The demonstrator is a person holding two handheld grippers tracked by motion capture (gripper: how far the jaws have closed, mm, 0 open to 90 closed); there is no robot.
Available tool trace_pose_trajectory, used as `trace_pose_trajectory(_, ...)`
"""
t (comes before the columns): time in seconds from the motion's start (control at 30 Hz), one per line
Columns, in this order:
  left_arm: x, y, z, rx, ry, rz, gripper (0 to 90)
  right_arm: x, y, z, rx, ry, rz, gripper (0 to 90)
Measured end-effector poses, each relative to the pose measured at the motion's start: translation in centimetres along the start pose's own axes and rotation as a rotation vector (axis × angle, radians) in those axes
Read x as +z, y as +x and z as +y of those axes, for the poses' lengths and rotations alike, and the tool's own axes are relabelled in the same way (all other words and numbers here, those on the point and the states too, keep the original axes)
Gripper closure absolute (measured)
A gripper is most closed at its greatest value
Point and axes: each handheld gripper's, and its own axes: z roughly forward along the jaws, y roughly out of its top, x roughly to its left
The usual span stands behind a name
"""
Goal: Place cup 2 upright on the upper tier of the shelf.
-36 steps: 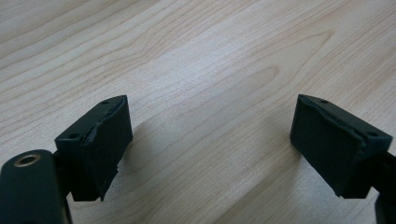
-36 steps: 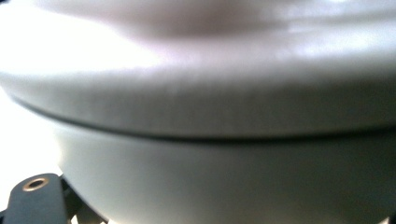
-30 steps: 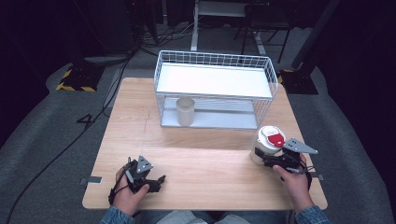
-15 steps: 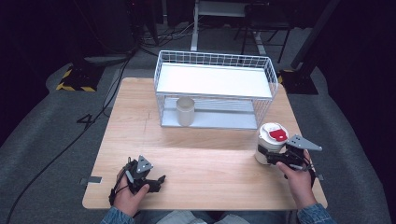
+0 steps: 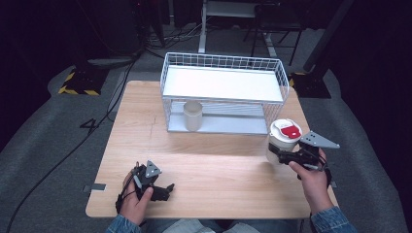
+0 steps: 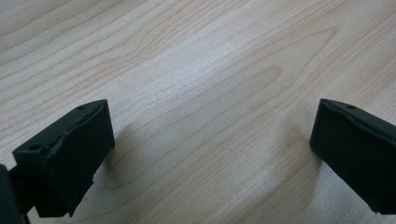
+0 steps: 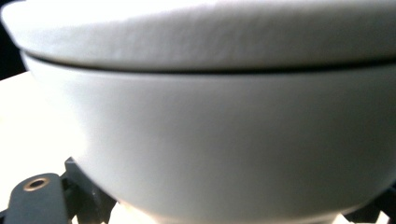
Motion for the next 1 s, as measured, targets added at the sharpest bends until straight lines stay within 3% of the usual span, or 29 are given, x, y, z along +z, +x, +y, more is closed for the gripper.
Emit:
trace_pose_trajectory(0.7,0.0,0.0,0.0,0.001,0.000,0.000,0.3,-1.1,0.7,6.1,-0.017,-0.021,0.016,13.2)
trace_pose_trajectory(1.0,0.0,0.1,0.1,0.006,0.000,0.001,0.2,-1.2,1.1,8.6,-0.001,-0.038,0.031,13.2)
